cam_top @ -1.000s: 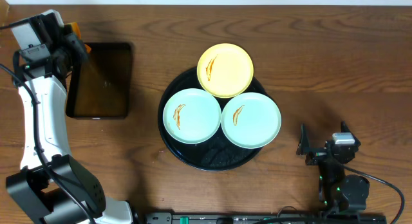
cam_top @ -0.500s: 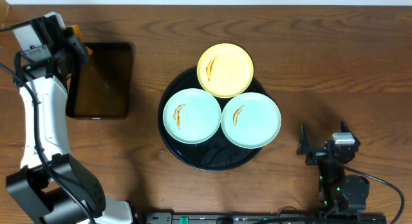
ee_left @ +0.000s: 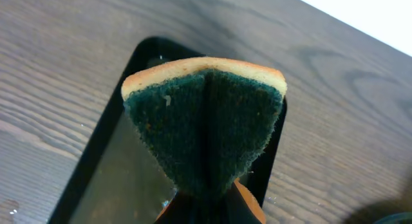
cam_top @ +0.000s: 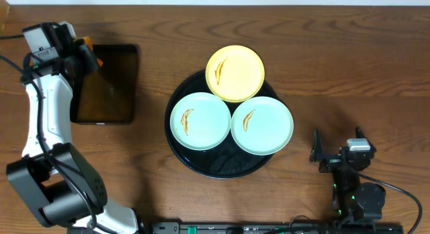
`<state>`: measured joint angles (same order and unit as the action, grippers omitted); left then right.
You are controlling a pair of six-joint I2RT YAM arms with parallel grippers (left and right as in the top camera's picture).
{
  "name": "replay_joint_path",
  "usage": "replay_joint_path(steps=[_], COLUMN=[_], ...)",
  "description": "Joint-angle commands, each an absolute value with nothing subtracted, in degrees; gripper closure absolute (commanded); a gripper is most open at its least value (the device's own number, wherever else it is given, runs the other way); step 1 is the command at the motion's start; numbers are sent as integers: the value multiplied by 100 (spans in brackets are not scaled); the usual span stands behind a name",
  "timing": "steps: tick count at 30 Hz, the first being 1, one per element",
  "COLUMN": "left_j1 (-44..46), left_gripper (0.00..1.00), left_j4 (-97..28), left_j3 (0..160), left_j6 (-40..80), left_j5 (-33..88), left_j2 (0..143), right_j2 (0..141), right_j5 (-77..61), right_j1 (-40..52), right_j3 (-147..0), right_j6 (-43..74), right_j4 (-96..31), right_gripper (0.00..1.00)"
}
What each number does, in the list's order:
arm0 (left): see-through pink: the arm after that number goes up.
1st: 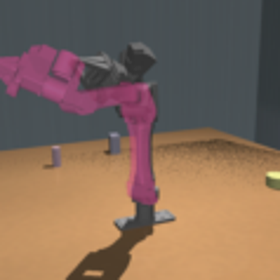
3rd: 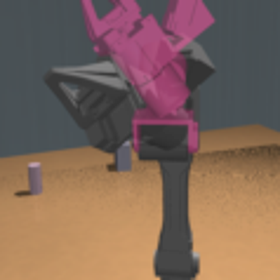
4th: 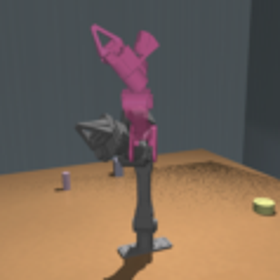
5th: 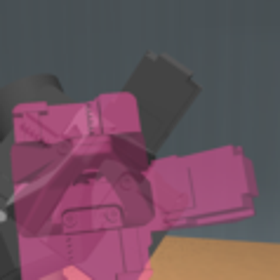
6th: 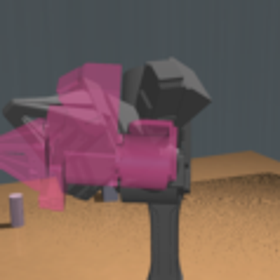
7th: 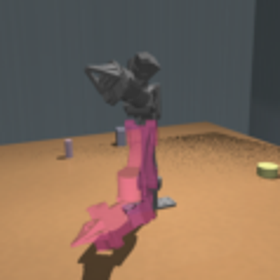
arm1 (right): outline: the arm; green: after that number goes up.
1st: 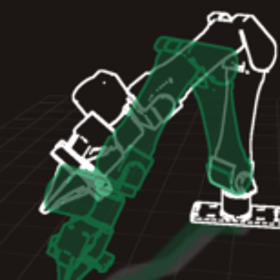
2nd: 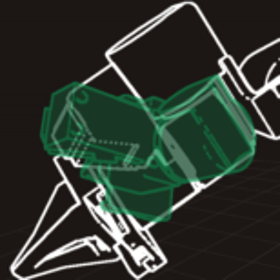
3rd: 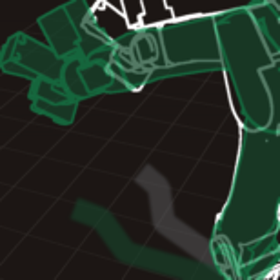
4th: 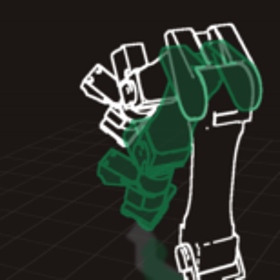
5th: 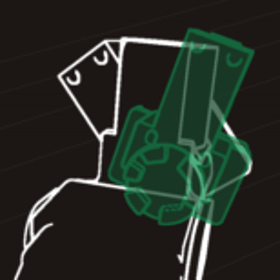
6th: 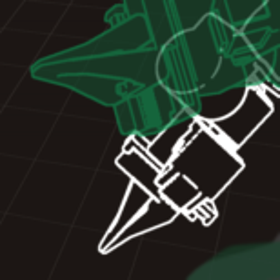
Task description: Clean dirty plates on tray and stack at the side
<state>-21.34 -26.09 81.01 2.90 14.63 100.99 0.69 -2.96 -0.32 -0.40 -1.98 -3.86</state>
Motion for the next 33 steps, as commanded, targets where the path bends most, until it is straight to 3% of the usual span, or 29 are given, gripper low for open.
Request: replay_joint_path(steps=[1, 13, 27, 33], left_j1=[-2158, -2158, -2158, -2158], left_gripper=[92, 92, 93, 92], left_j4=[-2685, -2707, -1675, -1566], left_j3=[8071, 8075, 8176, 7723], left_j6=[187, 148, 113, -519], left_j5=[1426, 1428, 1896, 1879], left_j2=[10320, 10763, 9021, 9644], right_j2=[49, 49, 49, 49], right_j5=[-283, -283, -283, -283], right_j1=[-78, -78, -78, -78], right_j3=[-32, -32, -32, -32], right_j6=[-242, -242, -242, -242], right_j4=[-410, -410, -410, -410], right_gripper=[1, 1, 1, 1])
